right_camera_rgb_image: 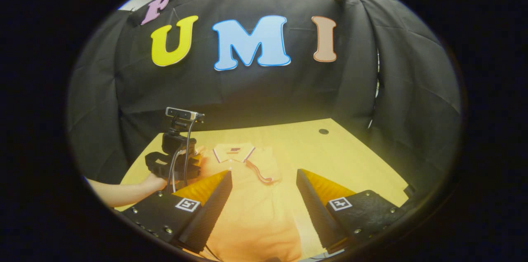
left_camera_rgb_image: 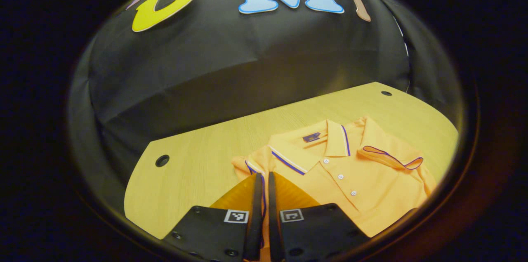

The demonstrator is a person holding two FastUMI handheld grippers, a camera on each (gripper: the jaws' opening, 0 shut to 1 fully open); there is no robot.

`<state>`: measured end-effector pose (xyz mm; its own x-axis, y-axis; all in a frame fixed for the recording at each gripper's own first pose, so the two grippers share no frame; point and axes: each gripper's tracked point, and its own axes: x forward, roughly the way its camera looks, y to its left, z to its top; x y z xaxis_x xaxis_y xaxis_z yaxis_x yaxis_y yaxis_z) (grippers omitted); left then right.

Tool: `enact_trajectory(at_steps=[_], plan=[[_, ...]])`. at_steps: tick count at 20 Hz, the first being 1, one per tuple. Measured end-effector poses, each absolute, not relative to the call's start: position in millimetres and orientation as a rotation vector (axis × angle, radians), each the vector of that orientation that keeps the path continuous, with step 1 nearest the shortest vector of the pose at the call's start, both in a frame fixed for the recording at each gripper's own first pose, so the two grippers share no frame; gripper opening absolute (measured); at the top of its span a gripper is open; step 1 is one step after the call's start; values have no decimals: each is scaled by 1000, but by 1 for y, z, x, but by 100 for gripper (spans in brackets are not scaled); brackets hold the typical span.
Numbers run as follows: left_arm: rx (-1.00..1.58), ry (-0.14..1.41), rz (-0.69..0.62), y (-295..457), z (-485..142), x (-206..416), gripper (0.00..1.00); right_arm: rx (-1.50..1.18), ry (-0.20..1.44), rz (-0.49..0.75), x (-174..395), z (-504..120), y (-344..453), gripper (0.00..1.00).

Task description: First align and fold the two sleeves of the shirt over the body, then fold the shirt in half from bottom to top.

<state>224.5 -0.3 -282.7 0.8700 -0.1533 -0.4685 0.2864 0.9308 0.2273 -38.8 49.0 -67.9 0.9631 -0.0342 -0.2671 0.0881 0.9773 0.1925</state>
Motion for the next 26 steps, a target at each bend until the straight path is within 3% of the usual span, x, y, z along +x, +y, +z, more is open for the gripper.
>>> enact_trajectory(at_steps=[3, 8, 9, 11, 18, 26], plan=[[298, 462, -236, -1, -283, 225, 18, 213, 266, -66, -40, -68, 49, 98], [286, 463, -258, -5, -282, 222, 44, 203, 267, -70, -41, -68, 47, 98], [286, 460, -256, -4, -279, 221, 45, 202, 267, -71, -42, -68, 46, 98], [270, 452, -265, -5, -274, 218, 62, 204, 265, -70, -42, -68, 47, 98], [203, 451, -294, -9, -263, 183, 99, 204, 262, -66, -42, -72, 49, 98], [189, 434, -271, -3, -247, 99, 97, 162, 280, -4, -40, -81, 57, 98]])
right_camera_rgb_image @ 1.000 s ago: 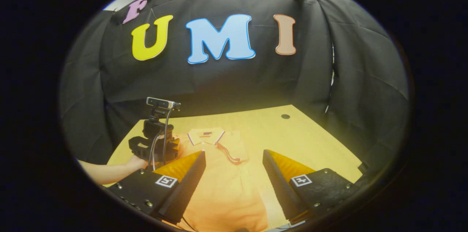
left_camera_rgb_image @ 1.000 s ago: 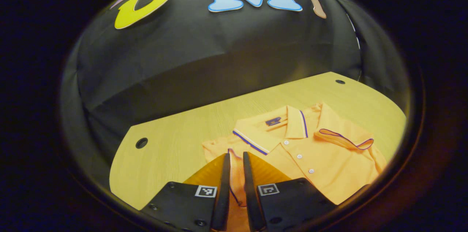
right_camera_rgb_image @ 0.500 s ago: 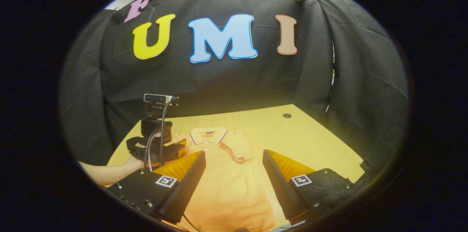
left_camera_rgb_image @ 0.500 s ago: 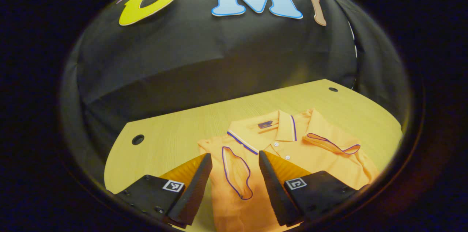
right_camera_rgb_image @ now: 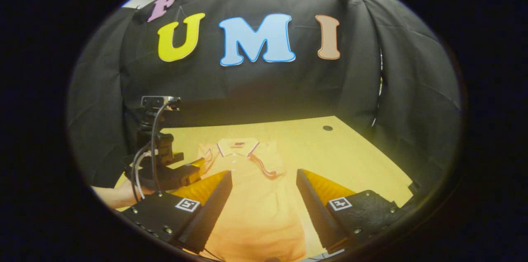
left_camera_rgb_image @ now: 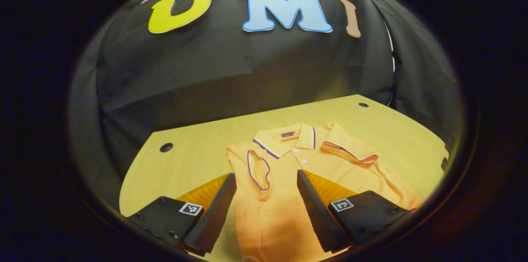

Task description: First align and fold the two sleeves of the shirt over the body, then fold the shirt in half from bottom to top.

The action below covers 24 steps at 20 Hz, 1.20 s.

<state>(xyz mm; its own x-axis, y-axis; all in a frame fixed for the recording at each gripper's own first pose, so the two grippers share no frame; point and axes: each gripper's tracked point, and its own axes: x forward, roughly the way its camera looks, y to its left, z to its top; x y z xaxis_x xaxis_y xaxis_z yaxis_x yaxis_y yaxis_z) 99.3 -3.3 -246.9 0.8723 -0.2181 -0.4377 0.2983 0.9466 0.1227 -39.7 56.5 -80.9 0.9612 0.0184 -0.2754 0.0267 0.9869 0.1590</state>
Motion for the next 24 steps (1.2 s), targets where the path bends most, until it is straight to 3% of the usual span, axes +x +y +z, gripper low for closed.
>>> enact_trajectory(at_steps=[2, 4, 11, 13, 14, 24], plan=[[174, 438, -265, -5, -245, 71, 100, 146, 290, 9, -37, -85, 58, 98], [162, 433, -245, -5, -245, 43, 97, 134, 297, 15, -40, -96, 50, 98], [109, 444, -153, 8, -239, -51, 100, 91, 305, 52, -99, -137, 21, 98], [110, 448, -133, 13, -238, -81, 96, 75, 317, 66, -111, -151, 17, 98], [111, 450, -123, 16, -241, -94, 100, 69, 324, 77, -116, -157, 16, 98], [83, 572, -112, 48, -289, -184, 97, 61, 429, 102, -144, -213, 25, 98]])
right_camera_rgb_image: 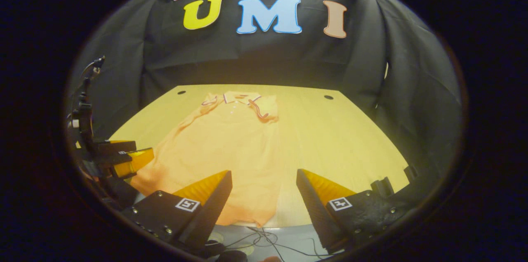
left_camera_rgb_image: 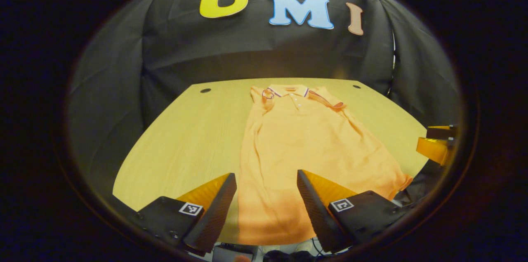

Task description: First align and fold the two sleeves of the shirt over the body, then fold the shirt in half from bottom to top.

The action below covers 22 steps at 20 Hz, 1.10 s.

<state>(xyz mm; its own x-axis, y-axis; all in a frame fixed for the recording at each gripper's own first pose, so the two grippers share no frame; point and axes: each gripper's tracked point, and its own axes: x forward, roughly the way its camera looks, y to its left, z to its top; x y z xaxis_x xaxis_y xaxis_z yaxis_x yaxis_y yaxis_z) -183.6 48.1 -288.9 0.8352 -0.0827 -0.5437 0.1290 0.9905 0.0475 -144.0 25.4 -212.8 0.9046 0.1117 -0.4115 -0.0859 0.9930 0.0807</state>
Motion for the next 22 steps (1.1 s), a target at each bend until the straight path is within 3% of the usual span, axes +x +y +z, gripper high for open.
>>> enact_trajectory(at_steps=[3, 5, 22], plan=[[84, 587, -122, 58, -300, -195, 100, 52, 470, 96, -148, -232, 29, 98], [63, 607, -134, 56, -307, -204, 96, 60, 495, 92, -150, -242, 31, 98], [80, 682, -135, 57, -351, -241, 95, 84, 692, 109, -161, -315, 41, 98]])
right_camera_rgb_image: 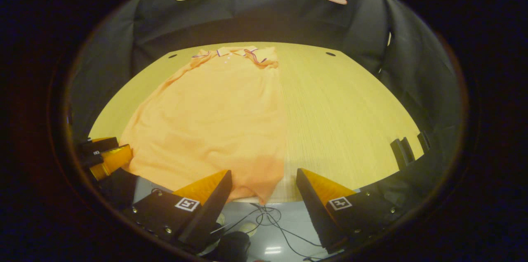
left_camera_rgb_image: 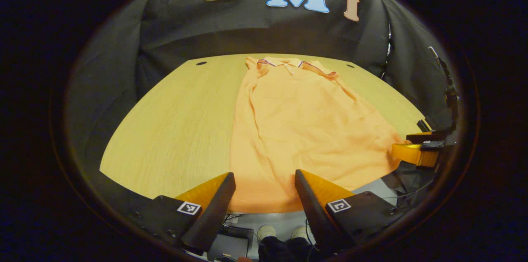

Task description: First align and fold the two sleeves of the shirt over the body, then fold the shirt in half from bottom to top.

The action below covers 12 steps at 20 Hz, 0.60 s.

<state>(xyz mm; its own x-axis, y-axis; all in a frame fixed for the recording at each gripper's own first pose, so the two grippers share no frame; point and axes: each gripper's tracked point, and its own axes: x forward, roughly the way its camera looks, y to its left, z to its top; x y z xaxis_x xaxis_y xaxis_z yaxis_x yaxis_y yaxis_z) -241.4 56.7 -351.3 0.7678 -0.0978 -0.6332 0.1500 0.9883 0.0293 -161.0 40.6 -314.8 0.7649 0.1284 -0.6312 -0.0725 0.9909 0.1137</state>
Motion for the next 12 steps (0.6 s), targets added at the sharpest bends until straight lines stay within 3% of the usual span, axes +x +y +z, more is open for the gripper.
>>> enact_trajectory(at_steps=[5, 6, 7, 8, 10, 11, 12], plan=[[138, 672, -142, 54, -355, -244, 95, 104, 710, 126, -169, -321, 46, 87], [128, 669, -149, 51, -355, -245, 94, 105, 700, 124, -168, -321, 47, 80], [130, 665, -140, 50, -356, -243, 84, 98, 706, 129, -168, -322, 48, 68], [127, 660, -141, 49, -356, -242, 82, 104, 698, 135, -166, -321, 48, 68], [113, 655, -123, 48, -356, -240, 66, 115, 704, 134, -167, -322, 48, 51], [120, 662, -127, 47, -357, -241, 58, 114, 700, 137, -166, -322, 49, 51], [122, 662, -139, 45, -357, -241, 57, 105, 703, 142, -166, -322, 49, 51]])
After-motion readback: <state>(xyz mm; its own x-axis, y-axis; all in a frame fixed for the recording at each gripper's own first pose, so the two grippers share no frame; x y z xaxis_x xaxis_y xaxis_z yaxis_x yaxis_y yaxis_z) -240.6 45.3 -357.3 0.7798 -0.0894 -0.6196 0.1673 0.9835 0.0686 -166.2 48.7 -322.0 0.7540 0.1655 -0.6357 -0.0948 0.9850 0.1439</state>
